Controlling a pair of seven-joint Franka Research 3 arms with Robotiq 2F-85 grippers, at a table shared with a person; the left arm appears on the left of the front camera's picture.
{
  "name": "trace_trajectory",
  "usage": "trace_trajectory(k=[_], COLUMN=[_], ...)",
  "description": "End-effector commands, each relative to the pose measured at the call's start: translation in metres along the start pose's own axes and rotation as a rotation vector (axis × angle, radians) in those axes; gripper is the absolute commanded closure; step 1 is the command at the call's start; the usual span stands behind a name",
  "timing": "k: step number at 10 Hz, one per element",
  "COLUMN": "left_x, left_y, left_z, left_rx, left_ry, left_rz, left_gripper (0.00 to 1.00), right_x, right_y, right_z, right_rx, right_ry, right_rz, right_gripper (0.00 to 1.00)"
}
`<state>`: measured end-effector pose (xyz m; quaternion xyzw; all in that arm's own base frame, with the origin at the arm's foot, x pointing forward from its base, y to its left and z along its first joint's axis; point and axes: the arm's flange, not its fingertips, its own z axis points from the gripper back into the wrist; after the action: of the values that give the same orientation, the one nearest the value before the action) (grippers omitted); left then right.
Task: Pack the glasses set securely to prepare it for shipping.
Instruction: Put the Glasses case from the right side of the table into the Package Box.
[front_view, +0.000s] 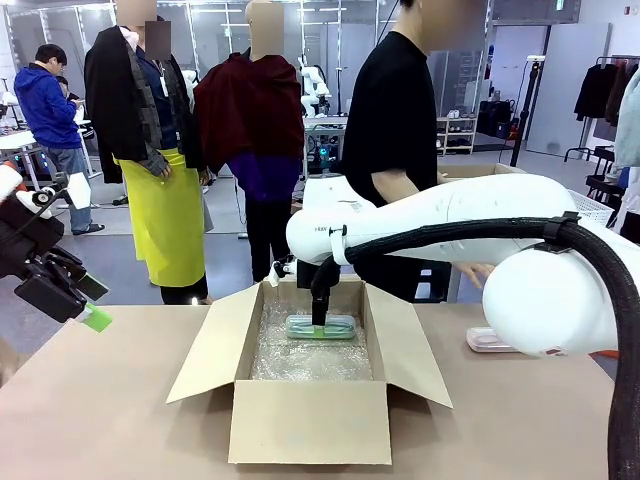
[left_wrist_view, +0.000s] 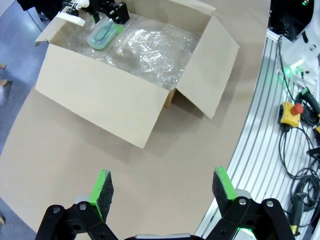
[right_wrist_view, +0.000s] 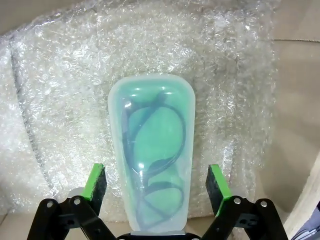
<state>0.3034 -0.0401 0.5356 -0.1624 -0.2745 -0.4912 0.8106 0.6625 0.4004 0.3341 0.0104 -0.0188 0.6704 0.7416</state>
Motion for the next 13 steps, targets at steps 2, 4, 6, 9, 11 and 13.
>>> trace_trajectory(k=[2, 4, 6, 9, 11, 13], left_x=[-0.001, -0.001, -0.001, -0.001, -0.001, -0.001], left_y=[-0.001, -0.001, -0.001, -0.001, -0.001, -0.001], left_z=[0.002, 0.002, 0.002, 0.002, 0.002, 0.002], left_rx=[-0.021, -0.021, -0.021, -0.021, -0.021, -0.021], left_ry=[-0.013, -0.013, -0.013, -0.013, -0.013, -0.013], left_rz=[-0.002, -0.002, -0.002, -0.002, -0.002, -0.002], left_gripper=[0.0, 0.0, 0.0, 0.0, 0.0, 0.0], right_x=[0.002, 0.002, -0.005, -0.046, -0.082, -0.129], right_y=[0.001, 0.001, 0.019, 0.081, 0.109, 0.134], right_z=[0.001, 0.001, 0.026, 0.095, 0.12, 0.143], right_rx=[-0.004, -0.004, -0.003, -0.084, -0.122, -0.16], right_ry=[-0.003, -0.003, 0.013, 0.033, 0.008, -0.053], right_rz=[0.002, 0.002, -0.072, -0.226, -0.336, -0.453], right_gripper=[0.0, 0.0, 0.0, 0.0, 0.0, 0.0])
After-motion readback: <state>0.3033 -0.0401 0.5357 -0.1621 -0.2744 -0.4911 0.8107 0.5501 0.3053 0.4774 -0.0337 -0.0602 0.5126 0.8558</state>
